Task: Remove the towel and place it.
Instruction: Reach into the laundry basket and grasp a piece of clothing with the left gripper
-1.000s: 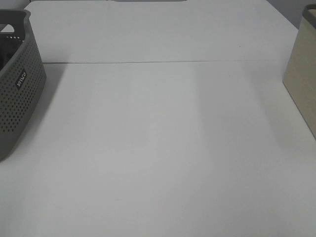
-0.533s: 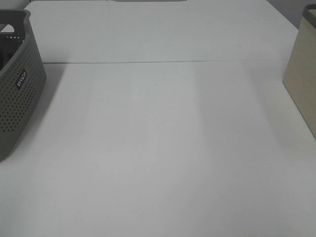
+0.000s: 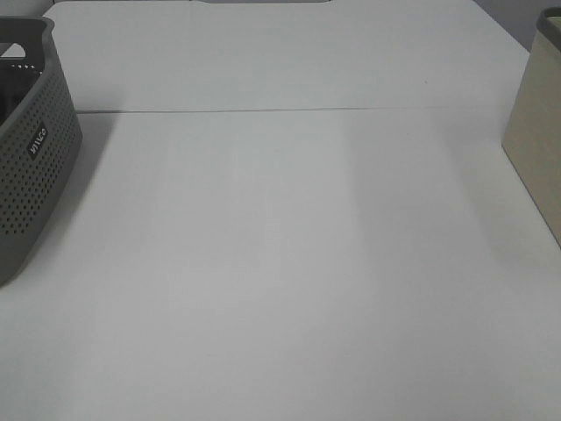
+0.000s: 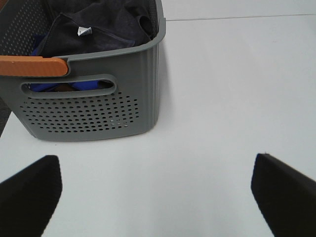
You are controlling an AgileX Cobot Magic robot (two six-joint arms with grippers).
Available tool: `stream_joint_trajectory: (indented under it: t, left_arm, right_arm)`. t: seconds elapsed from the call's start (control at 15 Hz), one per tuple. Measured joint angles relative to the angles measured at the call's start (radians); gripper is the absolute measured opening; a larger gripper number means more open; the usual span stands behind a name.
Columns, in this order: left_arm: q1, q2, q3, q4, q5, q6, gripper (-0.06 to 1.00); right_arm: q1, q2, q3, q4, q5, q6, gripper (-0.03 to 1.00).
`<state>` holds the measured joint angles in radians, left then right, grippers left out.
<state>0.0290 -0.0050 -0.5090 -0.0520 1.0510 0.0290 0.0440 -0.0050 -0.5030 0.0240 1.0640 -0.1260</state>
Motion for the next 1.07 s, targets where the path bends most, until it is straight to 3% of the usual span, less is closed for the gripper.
stream_joint_trajectory:
  t: [0.4,0.6,0.67,0.73,0.87,1.07]
  left_arm:
    - [0.000,0.000,0.000,-0.002,0.000,0.000,0.99]
    - [0.000,0.020,-0.011,-0.038,0.014,0.063,0.99]
    - [0.000,0.138,-0.091,-0.066,0.111,0.171,0.99]
    - [0.000,0.225,-0.150,-0.071,0.156,0.216,0.99]
    - [0.000,0.386,-0.257,-0.071,0.165,0.278,0.99]
    - [0.000,0.702,-0.489,-0.050,0.167,0.479,0.99]
  right_arm:
    - [0.000,0.000,0.000,0.000,0.000,0.000,0.57]
    - [0.000,0.000,0.000,0.000,0.000,0.000,0.57]
    - [0.000,0.000,0.000,0.000,0.000,0.000,0.57]
    - [0.000,0.000,0.000,0.000,0.000,0.000,0.57]
    - [0.000,0.000,0.000,0.000,0.000,0.000,0.57]
    - [0.000,0.000,0.000,0.000,0.000,0.000,0.57]
